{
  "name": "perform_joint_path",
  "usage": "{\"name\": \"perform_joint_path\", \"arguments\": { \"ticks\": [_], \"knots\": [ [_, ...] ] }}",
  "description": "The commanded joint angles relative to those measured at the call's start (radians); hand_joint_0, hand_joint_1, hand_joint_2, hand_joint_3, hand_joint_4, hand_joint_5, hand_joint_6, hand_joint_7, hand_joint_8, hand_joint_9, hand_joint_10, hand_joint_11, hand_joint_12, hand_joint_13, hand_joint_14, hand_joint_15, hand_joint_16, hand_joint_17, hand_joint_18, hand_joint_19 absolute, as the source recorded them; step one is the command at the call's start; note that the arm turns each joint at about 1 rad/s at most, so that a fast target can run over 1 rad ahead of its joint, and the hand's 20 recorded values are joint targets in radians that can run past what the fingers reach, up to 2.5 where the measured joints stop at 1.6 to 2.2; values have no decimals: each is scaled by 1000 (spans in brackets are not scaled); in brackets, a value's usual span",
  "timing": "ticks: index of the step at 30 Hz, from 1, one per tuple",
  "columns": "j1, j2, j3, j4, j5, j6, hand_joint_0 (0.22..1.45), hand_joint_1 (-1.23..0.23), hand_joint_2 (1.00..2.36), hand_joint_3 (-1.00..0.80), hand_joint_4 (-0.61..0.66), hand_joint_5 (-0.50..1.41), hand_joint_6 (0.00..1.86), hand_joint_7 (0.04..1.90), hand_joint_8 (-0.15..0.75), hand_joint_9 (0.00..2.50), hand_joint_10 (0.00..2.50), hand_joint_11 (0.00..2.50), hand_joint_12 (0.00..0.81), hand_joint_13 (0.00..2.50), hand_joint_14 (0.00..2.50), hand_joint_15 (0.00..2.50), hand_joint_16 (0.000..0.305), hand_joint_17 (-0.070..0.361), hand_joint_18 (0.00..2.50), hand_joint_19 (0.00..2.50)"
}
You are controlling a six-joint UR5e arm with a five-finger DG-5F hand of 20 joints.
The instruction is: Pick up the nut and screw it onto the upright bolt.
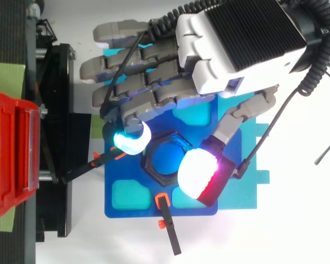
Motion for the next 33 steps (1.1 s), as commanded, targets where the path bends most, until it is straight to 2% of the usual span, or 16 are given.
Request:
{"name": "perform_joint_path", "arguments": {
  "ticks": [1,9,16,21,27,30,33],
  "knots": [
    [-2,0,3,-3,-4,0,506,-270,1000,-500,182,22,501,1422,252,876,0,0,224,447,0,0,17,39,15,0],
    [-10,0,10,-3,-14,0,516,-294,1000,-500,151,57,500,1436,235,1131,0,0,203,608,0,0,13,29,161,0],
    [-16,0,20,-11,-20,0,526,-325,1000,-500,121,84,517,1431,204,1443,0,0,162,862,0,0,7,15,455,0],
    [-24,0,27,-23,-33,0,526,-334,1000,-500,106,87,536,1398,200,1595,0,17,155,980,0,0,6,13,558,0],
    [-30,0,35,-34,-40,0,526,-336,1000,-500,84,87,569,1334,196,1854,6,170,142,1168,0,0,4,9,729,0],
    [-35,0,49,-51,-48,0,519,-327,1000,-500,75,87,577,1318,236,2051,11,334,157,1332,0,33,4,9,834,0],
    [-41,0,67,-81,-56,-2,513,-304,1000,-500,89,83,559,1369,274,2107,16,444,173,1417,3,89,8,19,860,16]
  ]
}}
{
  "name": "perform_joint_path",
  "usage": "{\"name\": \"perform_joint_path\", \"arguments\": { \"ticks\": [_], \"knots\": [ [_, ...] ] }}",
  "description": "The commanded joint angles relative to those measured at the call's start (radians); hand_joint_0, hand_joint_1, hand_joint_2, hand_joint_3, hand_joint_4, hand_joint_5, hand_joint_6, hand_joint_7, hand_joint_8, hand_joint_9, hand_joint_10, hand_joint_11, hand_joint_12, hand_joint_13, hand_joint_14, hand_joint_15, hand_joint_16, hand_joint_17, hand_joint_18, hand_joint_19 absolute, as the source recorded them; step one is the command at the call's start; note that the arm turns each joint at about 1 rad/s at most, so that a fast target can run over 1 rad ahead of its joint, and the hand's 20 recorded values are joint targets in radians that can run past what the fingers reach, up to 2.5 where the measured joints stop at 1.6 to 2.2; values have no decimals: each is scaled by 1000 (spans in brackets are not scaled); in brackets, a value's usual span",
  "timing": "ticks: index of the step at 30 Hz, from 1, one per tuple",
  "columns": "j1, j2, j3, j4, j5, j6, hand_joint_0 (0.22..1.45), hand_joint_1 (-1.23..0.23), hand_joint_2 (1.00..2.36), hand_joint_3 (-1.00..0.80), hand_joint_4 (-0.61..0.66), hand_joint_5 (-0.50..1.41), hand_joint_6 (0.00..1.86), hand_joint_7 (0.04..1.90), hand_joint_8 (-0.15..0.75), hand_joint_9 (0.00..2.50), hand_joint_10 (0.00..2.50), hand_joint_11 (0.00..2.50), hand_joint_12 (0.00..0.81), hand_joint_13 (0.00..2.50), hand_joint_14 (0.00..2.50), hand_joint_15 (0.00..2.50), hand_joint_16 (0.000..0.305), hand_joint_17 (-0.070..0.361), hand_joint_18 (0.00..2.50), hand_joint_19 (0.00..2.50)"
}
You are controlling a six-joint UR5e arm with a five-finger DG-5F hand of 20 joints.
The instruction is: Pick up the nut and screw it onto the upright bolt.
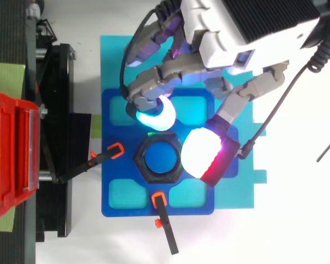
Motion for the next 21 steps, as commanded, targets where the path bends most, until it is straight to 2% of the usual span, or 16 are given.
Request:
{"name": "perform_joint_path", "arguments": {
  "ticks": [1,4,6,8,9,10,11,12,13,14,17,18,19,21],
  "knots": [
    [-6,0,17,-26,-7,-1,511,-296,1000,-500,98,80,542,1404,285,2106,15,459,178,1417,4,105,11,25,837,17],
    [-8,0,30,-40,-10,-1,505,-290,1000,-500,123,75,505,1472,306,2053,15,460,187,1379,4,112,15,33,798,23],
    [-9,0,43,-48,-14,-1,502,-287,1000,-500,152,53,502,1418,318,1980,14,436,193,1350,3,110,17,39,762,29],
    [-11,0,58,-61,-17,-1,493,-276,1000,-500,158,-13,505,1198,304,1733,11,349,209,1195,4,102,24,55,688,69],
    [-11,1,63,-64,-18,-1,489,-271,1000,-500,176,-26,505,1146,298,1652,10,319,218,1157,3,96,26,58,673,71],
    [-11,0,69,-68,-20,1,483,-263,1000,-500,199,-64,505,1036,282,1498,8,267,245,978,0,52,30,67,595,66],
    [-11,1,75,-69,-20,1,474,-257,1000,-500,204,-97,504,964,260,1335,6,200,267,782,0,2,31,70,427,24],
    [-12,1,79,-71,-21,1,471,-252,1000,-500,188,-113,504,924,258,1230,5,159,279,691,0,0,32,72,350,0],
    [-11,1,92,-77,-24,1,459,-240,1000,-500,164,-152,503,802,258,969,0,0,306,483,0,0,34,77,127,0],
    [-11,0,109,-89,-27,1,454,-232,1000,-500,134,-175,502,721,241,793,0,0,313,348,0,0,36,80,0,0],
    [-6,0,132,-104,-29,1,442,-206,1000,-500,84,-203,501,606,212,486,0,0,322,66,0,0,40,90,0,0],
    [-6,0,136,-103,-30,1,441,-203,1000,-500,78,-205,501,600,210,465,0,0,322,40,0,0,40,90,0,0],
    [-6,0,145,-103,-33,1,435,-160,1000,-500,58,-219,501,572,182,271,0,0,322,0,0,0,42,95,0,0],
    [-5,0,149,-98,-37,1,432,-142,1000,-500,46,-226,501,555,176,189,0,0,321,0,0,0,45,100,0,0]
  ]
}}
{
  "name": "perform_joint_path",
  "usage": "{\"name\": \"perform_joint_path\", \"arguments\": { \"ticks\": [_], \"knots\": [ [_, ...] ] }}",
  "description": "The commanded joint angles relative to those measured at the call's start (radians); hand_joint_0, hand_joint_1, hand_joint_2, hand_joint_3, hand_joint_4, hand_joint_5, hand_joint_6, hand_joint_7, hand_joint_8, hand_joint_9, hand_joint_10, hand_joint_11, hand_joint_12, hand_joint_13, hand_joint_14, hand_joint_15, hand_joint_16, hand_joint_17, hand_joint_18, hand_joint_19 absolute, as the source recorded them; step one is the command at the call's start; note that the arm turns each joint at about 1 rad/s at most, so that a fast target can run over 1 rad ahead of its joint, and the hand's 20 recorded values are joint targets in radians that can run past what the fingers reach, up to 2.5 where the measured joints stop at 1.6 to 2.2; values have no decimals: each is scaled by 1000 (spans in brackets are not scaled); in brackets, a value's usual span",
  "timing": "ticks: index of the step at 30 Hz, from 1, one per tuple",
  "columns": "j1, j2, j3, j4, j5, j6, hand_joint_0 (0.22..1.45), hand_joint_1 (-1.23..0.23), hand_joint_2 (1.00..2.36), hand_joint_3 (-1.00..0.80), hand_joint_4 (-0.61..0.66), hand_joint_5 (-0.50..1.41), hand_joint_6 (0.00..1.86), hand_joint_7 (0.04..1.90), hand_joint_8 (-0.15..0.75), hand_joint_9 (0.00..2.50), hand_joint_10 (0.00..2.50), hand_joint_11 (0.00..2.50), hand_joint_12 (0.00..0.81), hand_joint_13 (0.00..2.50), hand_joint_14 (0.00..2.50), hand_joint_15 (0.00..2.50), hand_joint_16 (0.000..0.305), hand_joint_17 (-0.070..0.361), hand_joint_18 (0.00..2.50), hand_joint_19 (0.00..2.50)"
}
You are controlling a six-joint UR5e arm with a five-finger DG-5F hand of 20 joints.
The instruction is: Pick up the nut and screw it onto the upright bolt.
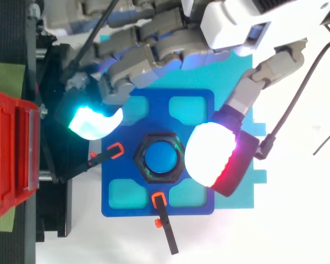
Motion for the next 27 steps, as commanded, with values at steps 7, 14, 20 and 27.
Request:
{"name": "perform_joint_path", "arguments": {
  "ticks": [7,14,20,27],
  "knots": [
    [20,-2,-35,2,20,0,427,-88,1000,-500,70,-230,500,534,155,21,0,0,319,0,0,0,49,109,0,0],
    [20,-2,-93,57,34,0,430,-76,1000,-500,101,-213,500,548,162,43,0,0,316,0,0,0,48,107,0,0],
    [13,-2,-112,48,34,-2,438,-74,1000,-500,122,-197,501,598,169,87,0,0,313,0,0,0,47,105,0,0],
    [10,-2,-153,73,35,0,445,-76,1000,-500,175,-154,503,859,183,120,0,0,313,0,0,0,45,102,0,0]
  ]
}}
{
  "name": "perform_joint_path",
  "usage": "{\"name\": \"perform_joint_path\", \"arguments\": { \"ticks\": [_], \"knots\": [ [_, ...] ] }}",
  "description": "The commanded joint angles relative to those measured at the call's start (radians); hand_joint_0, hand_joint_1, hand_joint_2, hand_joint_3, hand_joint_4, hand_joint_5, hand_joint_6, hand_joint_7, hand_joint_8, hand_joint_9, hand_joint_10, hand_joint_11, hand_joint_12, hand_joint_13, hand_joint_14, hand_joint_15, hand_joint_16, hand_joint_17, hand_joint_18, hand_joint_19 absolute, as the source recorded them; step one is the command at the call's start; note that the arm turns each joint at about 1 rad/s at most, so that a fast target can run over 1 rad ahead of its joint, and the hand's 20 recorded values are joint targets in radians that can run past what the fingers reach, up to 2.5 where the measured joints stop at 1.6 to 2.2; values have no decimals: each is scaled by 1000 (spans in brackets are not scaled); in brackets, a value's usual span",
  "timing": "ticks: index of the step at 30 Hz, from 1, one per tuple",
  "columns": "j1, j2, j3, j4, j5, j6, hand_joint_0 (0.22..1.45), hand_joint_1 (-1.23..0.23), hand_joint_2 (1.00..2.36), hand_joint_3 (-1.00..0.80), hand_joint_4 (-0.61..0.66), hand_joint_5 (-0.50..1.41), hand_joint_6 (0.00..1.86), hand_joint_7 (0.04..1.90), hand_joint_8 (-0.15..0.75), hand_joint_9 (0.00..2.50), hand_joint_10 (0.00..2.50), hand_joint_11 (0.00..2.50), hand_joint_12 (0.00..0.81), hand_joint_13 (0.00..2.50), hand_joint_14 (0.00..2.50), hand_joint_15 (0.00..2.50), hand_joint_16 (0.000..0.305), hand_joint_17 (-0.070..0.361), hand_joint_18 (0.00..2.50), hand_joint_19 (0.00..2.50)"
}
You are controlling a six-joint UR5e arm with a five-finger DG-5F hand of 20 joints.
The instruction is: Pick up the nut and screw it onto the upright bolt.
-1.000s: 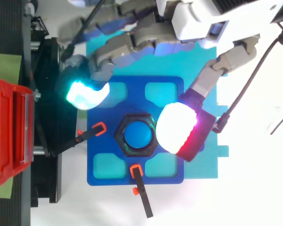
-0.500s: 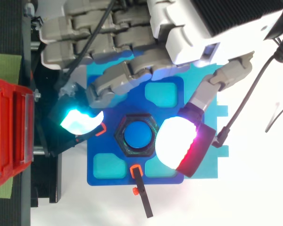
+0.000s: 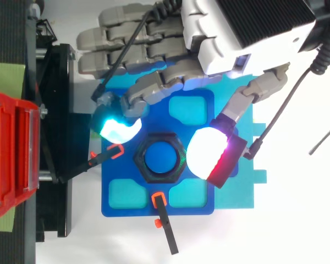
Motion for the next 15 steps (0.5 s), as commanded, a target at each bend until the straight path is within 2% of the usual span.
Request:
{"name": "perform_joint_path", "arguments": {
  "ticks": [1,4,15],
  "knots": [
    [-1,0,-13,19,1,1,445,-77,1000,-500,186,-151,503,904,185,124,0,0,312,0,0,0,45,101,0,0],
    [-7,0,-13,24,-2,1,446,-78,1000,-500,194,-145,504,958,188,131,0,0,313,0,0,0,45,101,0,0],
    [-8,0,-13,24,-1,-1,459,-109,1000,-500,205,-105,504,1113,217,262,0,0,315,0,0,0,43,98,0,0]
  ]
}}
